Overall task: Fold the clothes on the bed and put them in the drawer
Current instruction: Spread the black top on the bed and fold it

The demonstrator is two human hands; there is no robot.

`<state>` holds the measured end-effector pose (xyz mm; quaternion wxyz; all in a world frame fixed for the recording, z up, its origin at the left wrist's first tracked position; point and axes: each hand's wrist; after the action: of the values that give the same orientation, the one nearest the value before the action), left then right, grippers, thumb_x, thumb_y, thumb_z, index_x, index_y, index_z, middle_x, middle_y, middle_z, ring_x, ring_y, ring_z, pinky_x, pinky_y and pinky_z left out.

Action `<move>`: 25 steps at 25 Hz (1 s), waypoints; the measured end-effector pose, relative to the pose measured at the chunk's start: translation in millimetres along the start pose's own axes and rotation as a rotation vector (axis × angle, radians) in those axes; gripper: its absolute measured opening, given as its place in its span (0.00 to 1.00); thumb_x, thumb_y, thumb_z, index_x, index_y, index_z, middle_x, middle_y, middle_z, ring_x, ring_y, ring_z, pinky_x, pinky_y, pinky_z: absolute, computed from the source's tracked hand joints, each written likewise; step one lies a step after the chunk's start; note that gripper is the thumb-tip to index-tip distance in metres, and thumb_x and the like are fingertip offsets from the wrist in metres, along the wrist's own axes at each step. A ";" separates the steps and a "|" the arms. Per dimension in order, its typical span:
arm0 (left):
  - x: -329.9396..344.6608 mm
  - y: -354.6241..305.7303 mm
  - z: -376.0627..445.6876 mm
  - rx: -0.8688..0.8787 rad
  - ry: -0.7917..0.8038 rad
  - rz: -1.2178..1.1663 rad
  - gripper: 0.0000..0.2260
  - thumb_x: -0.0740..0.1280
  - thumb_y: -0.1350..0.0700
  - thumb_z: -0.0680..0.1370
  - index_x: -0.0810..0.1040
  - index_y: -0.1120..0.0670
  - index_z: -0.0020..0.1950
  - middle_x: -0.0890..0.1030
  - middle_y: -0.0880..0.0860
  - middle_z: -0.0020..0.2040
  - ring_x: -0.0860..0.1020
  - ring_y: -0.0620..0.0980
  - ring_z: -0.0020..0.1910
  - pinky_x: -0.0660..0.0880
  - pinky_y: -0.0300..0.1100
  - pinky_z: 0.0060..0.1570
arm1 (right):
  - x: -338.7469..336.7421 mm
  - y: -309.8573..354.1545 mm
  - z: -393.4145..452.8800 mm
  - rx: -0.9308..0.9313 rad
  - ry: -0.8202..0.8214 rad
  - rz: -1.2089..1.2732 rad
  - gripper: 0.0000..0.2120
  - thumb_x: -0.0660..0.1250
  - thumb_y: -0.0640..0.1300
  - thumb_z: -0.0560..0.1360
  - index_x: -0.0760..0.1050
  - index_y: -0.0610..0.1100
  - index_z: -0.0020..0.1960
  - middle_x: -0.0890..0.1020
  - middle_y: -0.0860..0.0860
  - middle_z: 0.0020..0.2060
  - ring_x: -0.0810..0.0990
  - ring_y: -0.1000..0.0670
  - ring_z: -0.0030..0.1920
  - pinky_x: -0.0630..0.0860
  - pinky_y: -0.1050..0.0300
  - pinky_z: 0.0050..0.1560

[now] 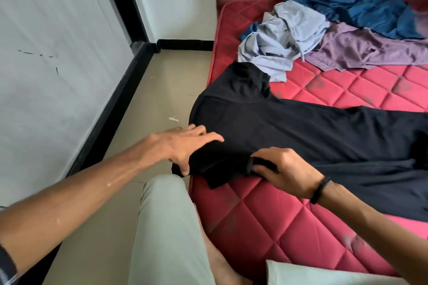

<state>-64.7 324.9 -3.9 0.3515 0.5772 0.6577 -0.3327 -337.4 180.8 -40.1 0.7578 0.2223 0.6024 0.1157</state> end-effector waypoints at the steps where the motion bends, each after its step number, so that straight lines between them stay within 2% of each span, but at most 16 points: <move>1: 10.1 -0.5 -2.0 0.042 -0.090 0.050 0.53 0.82 0.50 0.65 0.50 0.35 0.79 0.66 0.45 0.65 0.68 0.47 0.60 0.75 0.47 0.58 | -3.8 -0.9 -1.4 0.056 -0.011 0.105 0.04 0.66 0.44 0.82 0.80 0.48 0.52 0.82 0.57 0.45 0.81 0.55 0.45 0.77 0.57 0.48; 3: 26.0 4.1 0.1 0.142 -0.278 0.021 0.49 0.80 0.45 0.67 0.53 0.37 0.80 0.68 0.44 0.67 0.70 0.46 0.61 0.73 0.44 0.61 | -5.2 -8.0 7.2 0.181 -0.089 0.227 0.08 0.65 0.46 0.84 0.77 0.46 0.46 0.79 0.56 0.37 0.77 0.57 0.38 0.73 0.55 0.41; 5: 27.3 13.7 7.2 0.198 -0.407 -0.235 0.32 0.75 0.49 0.74 0.68 0.42 0.76 0.76 0.43 0.66 0.74 0.45 0.61 0.72 0.42 0.64 | -2.2 -27.4 26.1 0.365 -0.177 0.381 0.15 0.64 0.48 0.84 0.73 0.41 0.41 0.73 0.55 0.32 0.69 0.57 0.33 0.66 0.53 0.34; 7: 18.4 23.1 18.4 0.100 -0.464 -0.574 0.14 0.72 0.54 0.79 0.81 0.48 0.65 0.84 0.46 0.58 0.81 0.45 0.56 0.74 0.40 0.60 | -3.7 -48.4 48.3 0.594 -0.248 0.587 0.22 0.67 0.54 0.81 0.74 0.35 0.42 0.72 0.48 0.32 0.68 0.49 0.34 0.64 0.52 0.34; 9: 10.0 32.9 34.3 -0.041 -0.518 -0.809 0.07 0.70 0.52 0.80 0.85 0.50 0.56 0.86 0.44 0.50 0.83 0.44 0.51 0.77 0.43 0.57 | -4.5 -65.9 63.3 0.798 -0.259 0.718 0.25 0.68 0.59 0.77 0.76 0.34 0.45 0.74 0.44 0.34 0.70 0.47 0.33 0.66 0.53 0.32; 11: 4.5 40.0 50.7 -0.159 -0.554 -0.949 0.08 0.68 0.49 0.81 0.85 0.51 0.51 0.83 0.39 0.38 0.81 0.42 0.41 0.78 0.45 0.50 | -5.7 -75.0 70.7 0.891 -0.230 0.670 0.19 0.67 0.55 0.80 0.79 0.40 0.42 0.72 0.47 0.28 0.68 0.51 0.25 0.62 0.61 0.25; 13: 2.3 42.1 66.3 -0.263 -0.598 -1.049 0.12 0.67 0.47 0.82 0.85 0.53 0.49 0.71 0.38 0.26 0.70 0.39 0.29 0.70 0.41 0.39 | -6.0 -80.7 76.8 0.901 -0.264 0.605 0.16 0.67 0.53 0.81 0.78 0.45 0.39 0.68 0.53 0.24 0.64 0.54 0.22 0.60 0.62 0.24; 14: 0.6 40.5 72.8 -0.289 -0.625 -1.086 0.13 0.67 0.46 0.82 0.85 0.54 0.49 0.68 0.39 0.27 0.68 0.40 0.29 0.67 0.41 0.40 | -6.3 -83.4 79.2 0.893 -0.294 0.601 0.17 0.66 0.54 0.81 0.77 0.46 0.37 0.69 0.53 0.24 0.65 0.53 0.23 0.62 0.61 0.25; 15: -1.6 38.3 76.5 -0.295 -0.642 -1.136 0.14 0.66 0.46 0.82 0.85 0.54 0.51 0.71 0.41 0.30 0.69 0.41 0.31 0.68 0.41 0.42 | -7.3 -85.7 80.2 0.877 -0.322 0.593 0.18 0.66 0.54 0.81 0.76 0.46 0.36 0.69 0.53 0.25 0.67 0.52 0.25 0.64 0.58 0.27; 17: -3.1 35.0 78.7 -0.306 -0.609 -1.224 0.18 0.63 0.41 0.82 0.85 0.52 0.54 0.81 0.44 0.41 0.78 0.43 0.40 0.75 0.44 0.50 | -9.0 -90.4 75.5 0.824 -0.330 0.608 0.19 0.65 0.56 0.81 0.77 0.43 0.39 0.73 0.49 0.30 0.73 0.48 0.31 0.73 0.53 0.33; 18: -2.0 32.8 75.3 -0.328 -0.560 -1.202 0.22 0.61 0.37 0.82 0.83 0.53 0.54 0.82 0.46 0.46 0.79 0.44 0.44 0.76 0.46 0.53 | -10.4 -92.4 69.9 0.812 -0.298 0.624 0.20 0.67 0.58 0.79 0.79 0.41 0.43 0.77 0.48 0.33 0.76 0.47 0.34 0.77 0.50 0.37; 20: 11.1 31.0 61.5 -0.399 -0.419 -1.157 0.25 0.58 0.29 0.79 0.75 0.51 0.52 0.76 0.48 0.46 0.75 0.47 0.43 0.73 0.46 0.46 | -16.1 -93.5 55.0 0.797 -0.156 0.554 0.19 0.74 0.63 0.73 0.82 0.48 0.50 0.83 0.51 0.40 0.81 0.51 0.39 0.80 0.53 0.45; 21: 23.9 30.1 49.7 -0.421 -0.344 -1.185 0.26 0.60 0.27 0.77 0.72 0.50 0.51 0.74 0.48 0.45 0.74 0.47 0.41 0.71 0.43 0.41 | -17.1 -92.8 49.6 0.773 -0.070 0.436 0.19 0.78 0.62 0.70 0.81 0.51 0.51 0.84 0.53 0.42 0.82 0.54 0.41 0.79 0.57 0.47; 22: 38.6 28.4 37.3 -0.424 -0.263 -1.243 0.29 0.64 0.25 0.74 0.73 0.51 0.51 0.77 0.47 0.43 0.77 0.47 0.39 0.72 0.41 0.38 | -17.1 -92.6 46.2 0.745 -0.033 0.308 0.18 0.79 0.61 0.68 0.80 0.52 0.51 0.83 0.55 0.42 0.82 0.55 0.41 0.77 0.59 0.47; 23: 53.1 24.2 25.0 -0.401 -0.187 -1.293 0.30 0.70 0.26 0.69 0.77 0.51 0.52 0.82 0.45 0.45 0.82 0.45 0.41 0.76 0.39 0.39 | -16.5 -93.8 45.2 0.728 -0.059 0.199 0.16 0.80 0.58 0.69 0.80 0.51 0.50 0.83 0.54 0.41 0.82 0.54 0.41 0.77 0.58 0.47; 25: 78.1 25.1 5.9 -0.326 -0.088 -1.286 0.36 0.80 0.29 0.57 0.83 0.50 0.57 0.87 0.48 0.51 0.86 0.45 0.49 0.81 0.40 0.48 | -16.0 -91.7 46.7 0.765 -0.181 0.148 0.10 0.76 0.55 0.74 0.80 0.49 0.45 0.83 0.52 0.39 0.82 0.50 0.42 0.77 0.57 0.47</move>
<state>-46.1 363.8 -74.0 0.1922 -0.0048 0.8981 -0.3955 -304.8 84.3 -61.7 0.6599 0.5407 0.5151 -0.0828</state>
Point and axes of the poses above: each hand's wrist, its own z-axis towards the middle knuckle, its own x-axis out of the palm, y = z × x
